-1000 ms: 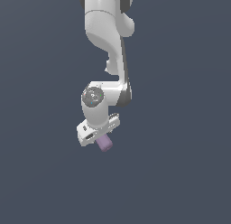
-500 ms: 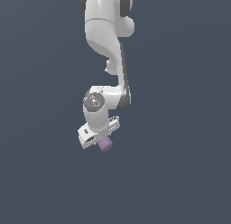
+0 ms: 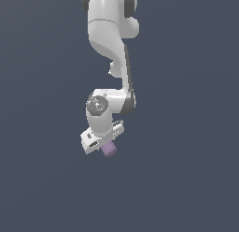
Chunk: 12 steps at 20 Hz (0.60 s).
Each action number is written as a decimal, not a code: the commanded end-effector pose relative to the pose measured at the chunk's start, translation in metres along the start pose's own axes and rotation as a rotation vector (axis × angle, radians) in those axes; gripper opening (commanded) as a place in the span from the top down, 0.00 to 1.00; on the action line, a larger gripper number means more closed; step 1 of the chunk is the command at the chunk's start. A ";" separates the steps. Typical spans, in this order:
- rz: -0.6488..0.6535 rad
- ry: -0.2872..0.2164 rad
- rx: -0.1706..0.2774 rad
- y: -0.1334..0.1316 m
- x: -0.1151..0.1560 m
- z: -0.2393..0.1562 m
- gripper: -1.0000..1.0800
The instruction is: Pick up the object and move it to a goal position.
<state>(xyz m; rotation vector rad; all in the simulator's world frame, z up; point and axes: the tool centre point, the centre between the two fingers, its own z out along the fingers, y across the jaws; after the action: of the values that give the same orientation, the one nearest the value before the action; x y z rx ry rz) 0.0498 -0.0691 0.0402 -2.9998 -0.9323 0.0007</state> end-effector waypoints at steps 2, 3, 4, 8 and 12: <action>0.000 0.000 0.000 0.000 0.000 -0.002 1.00; 0.000 0.000 0.000 -0.001 -0.001 -0.004 1.00; 0.000 0.000 0.000 -0.001 -0.001 -0.006 1.00; 0.000 0.000 0.000 -0.005 -0.003 -0.019 1.00; 0.000 0.000 0.000 -0.010 -0.007 -0.041 1.00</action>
<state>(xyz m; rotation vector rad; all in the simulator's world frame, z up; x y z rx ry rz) 0.0404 -0.0657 0.0720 -2.9996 -0.9317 0.0022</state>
